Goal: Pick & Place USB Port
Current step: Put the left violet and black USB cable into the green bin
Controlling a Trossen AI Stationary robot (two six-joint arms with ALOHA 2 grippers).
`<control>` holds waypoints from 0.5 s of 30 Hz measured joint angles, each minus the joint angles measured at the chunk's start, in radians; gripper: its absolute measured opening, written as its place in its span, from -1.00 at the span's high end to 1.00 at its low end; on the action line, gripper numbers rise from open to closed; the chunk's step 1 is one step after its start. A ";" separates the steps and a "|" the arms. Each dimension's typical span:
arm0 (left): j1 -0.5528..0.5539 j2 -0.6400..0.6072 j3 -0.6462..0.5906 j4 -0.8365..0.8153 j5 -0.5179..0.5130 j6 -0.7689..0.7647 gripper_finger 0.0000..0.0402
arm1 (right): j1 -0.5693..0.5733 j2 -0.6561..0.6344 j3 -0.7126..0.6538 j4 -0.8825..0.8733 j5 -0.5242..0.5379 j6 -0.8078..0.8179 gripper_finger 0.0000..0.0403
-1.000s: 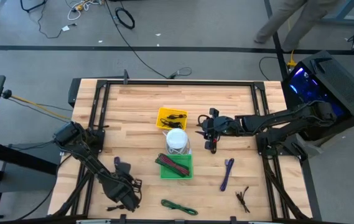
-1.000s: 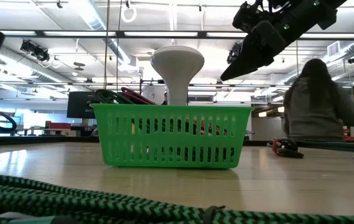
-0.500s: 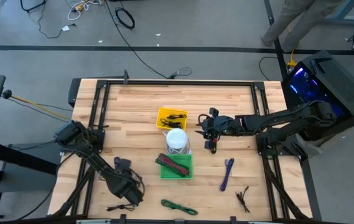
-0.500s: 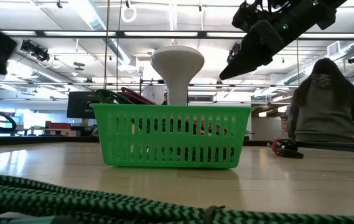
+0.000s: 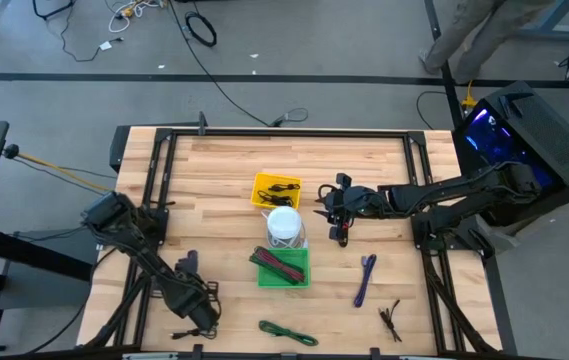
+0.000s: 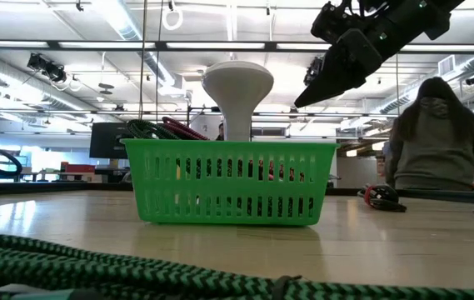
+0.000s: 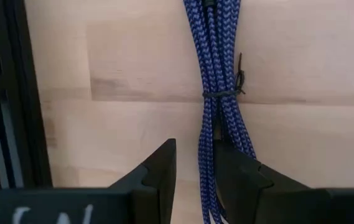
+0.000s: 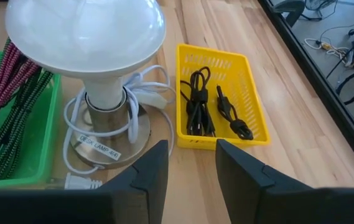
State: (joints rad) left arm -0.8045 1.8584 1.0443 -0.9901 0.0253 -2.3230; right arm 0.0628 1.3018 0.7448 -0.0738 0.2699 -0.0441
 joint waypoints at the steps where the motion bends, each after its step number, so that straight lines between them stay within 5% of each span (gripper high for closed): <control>1: 0.005 0.000 0.000 0.001 -0.001 0.003 0.43 | 0.000 0.000 0.000 0.000 0.000 0.000 0.33; 8: 0.010 0.000 -0.002 0.025 -0.051 0.009 0.47 | 0.000 0.000 0.000 0.006 0.001 0.007 0.33; 13: 0.009 0.001 -0.002 0.045 -0.070 0.059 0.90 | 0.000 0.000 0.000 0.011 0.001 0.009 0.33; 15: 0.007 0.001 -0.001 0.040 -0.068 0.062 0.93 | 0.000 0.000 0.000 0.011 -0.001 0.009 0.33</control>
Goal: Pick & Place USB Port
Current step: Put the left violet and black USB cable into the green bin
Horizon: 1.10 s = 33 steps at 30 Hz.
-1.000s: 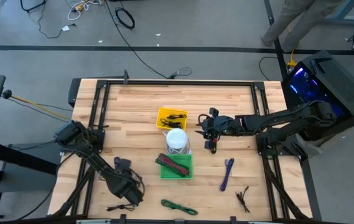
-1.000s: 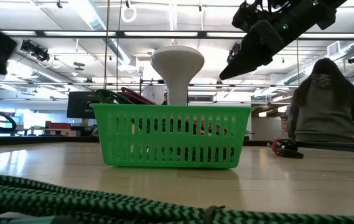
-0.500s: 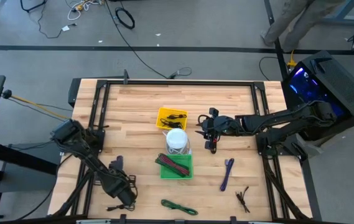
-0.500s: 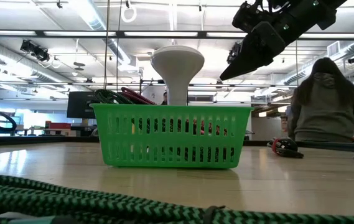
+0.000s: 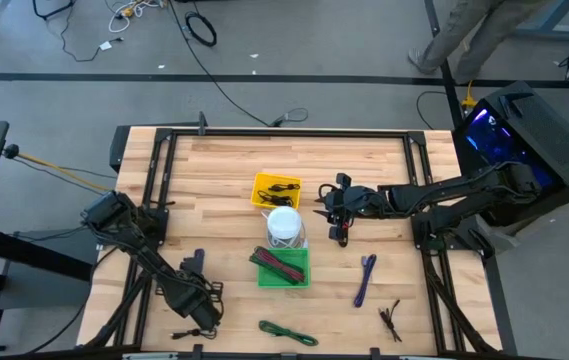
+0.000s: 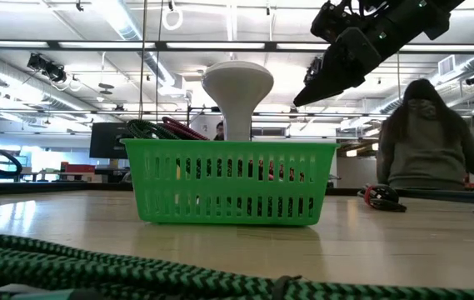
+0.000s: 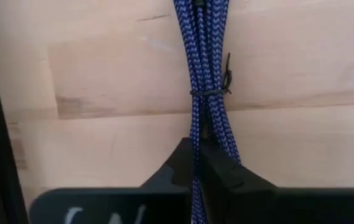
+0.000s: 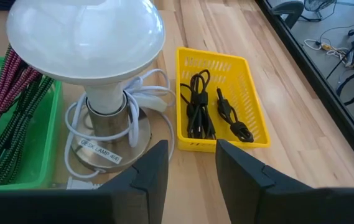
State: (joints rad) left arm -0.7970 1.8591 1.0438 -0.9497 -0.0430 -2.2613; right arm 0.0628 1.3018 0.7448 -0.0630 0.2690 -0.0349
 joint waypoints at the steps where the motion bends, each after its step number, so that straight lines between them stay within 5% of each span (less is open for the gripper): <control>1: -0.002 0.001 0.003 -0.007 0.011 0.003 0.94 | 0.000 0.000 0.000 -0.001 0.000 0.000 0.33; 5: -0.002 -0.012 0.051 -0.097 0.006 0.030 0.97 | 0.000 0.000 0.000 -0.007 0.000 0.000 0.33; 10: -0.001 -0.079 0.194 -0.303 -0.126 0.082 0.98 | 0.000 0.000 0.000 0.005 0.000 0.000 0.33; 17: 0.038 -0.084 0.438 -0.564 -0.282 0.426 0.98 | 0.000 0.000 0.000 0.001 0.002 0.000 0.33; 20: 0.090 -0.084 0.539 -0.592 -0.389 0.742 0.98 | 0.000 0.000 0.000 0.001 0.001 0.000 0.33; 25: 0.214 -0.053 0.660 -0.567 -0.404 1.410 0.98 | 0.000 0.000 0.000 0.003 0.002 0.029 0.33; 33: 0.412 0.007 0.705 -0.509 -0.259 1.983 0.98 | 0.000 0.000 0.001 -0.003 0.002 0.057 0.33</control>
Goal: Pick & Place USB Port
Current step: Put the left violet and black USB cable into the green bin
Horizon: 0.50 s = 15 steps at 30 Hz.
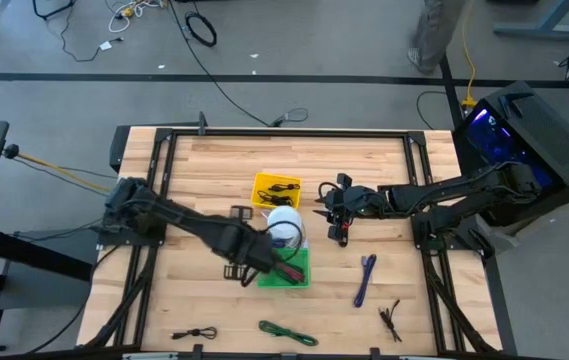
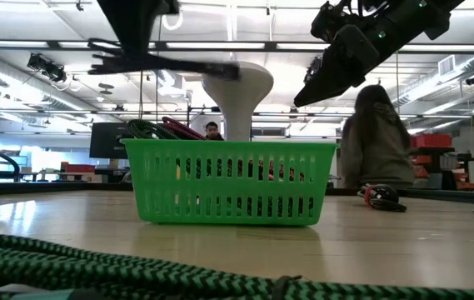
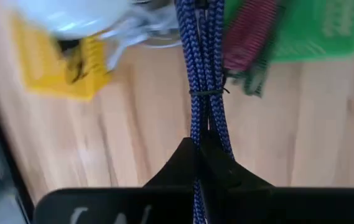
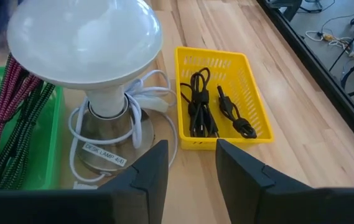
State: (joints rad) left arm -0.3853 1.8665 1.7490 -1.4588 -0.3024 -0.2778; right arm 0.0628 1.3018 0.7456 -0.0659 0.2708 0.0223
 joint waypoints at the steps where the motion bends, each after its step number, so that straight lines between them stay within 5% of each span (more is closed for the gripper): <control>1: 0.007 0.009 0.001 0.004 0.023 0.058 0.98 | 0.000 0.000 0.000 -0.003 0.000 0.001 0.33; 15: 0.007 0.065 0.000 0.148 0.087 0.239 0.98 | -0.013 0.000 0.000 0.024 0.001 0.005 0.33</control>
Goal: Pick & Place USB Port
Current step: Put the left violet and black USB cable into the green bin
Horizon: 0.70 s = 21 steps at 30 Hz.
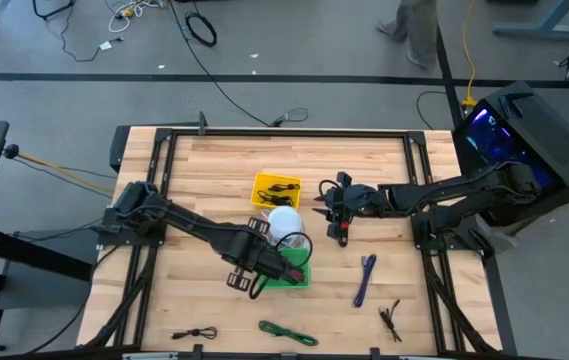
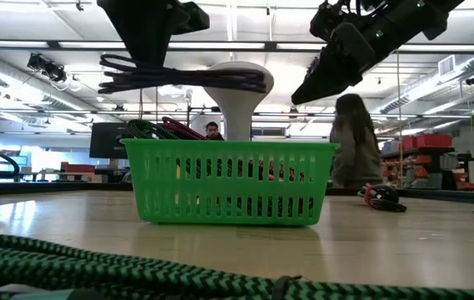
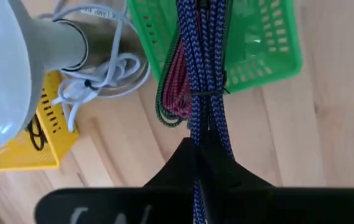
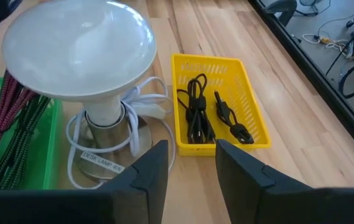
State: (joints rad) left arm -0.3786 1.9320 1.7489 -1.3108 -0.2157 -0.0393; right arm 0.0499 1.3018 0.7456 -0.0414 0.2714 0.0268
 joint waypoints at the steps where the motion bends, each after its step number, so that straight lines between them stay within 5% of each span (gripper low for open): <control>1: 0.000 0.000 0.000 -0.002 -0.001 0.004 0.98 | -0.001 0.000 0.000 0.000 0.000 0.003 0.33; 7: 0.018 0.018 0.035 0.008 -0.031 0.047 0.98 | -0.002 0.000 0.000 0.000 0.000 0.011 0.33; 21: 0.060 0.343 0.477 -0.261 -0.016 0.096 0.98 | -0.002 0.000 0.000 0.001 0.000 0.010 0.33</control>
State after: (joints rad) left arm -0.3188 2.2752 2.2260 -1.5719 -0.2312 0.0563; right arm 0.0483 1.3018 0.7456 -0.0406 0.2714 0.0364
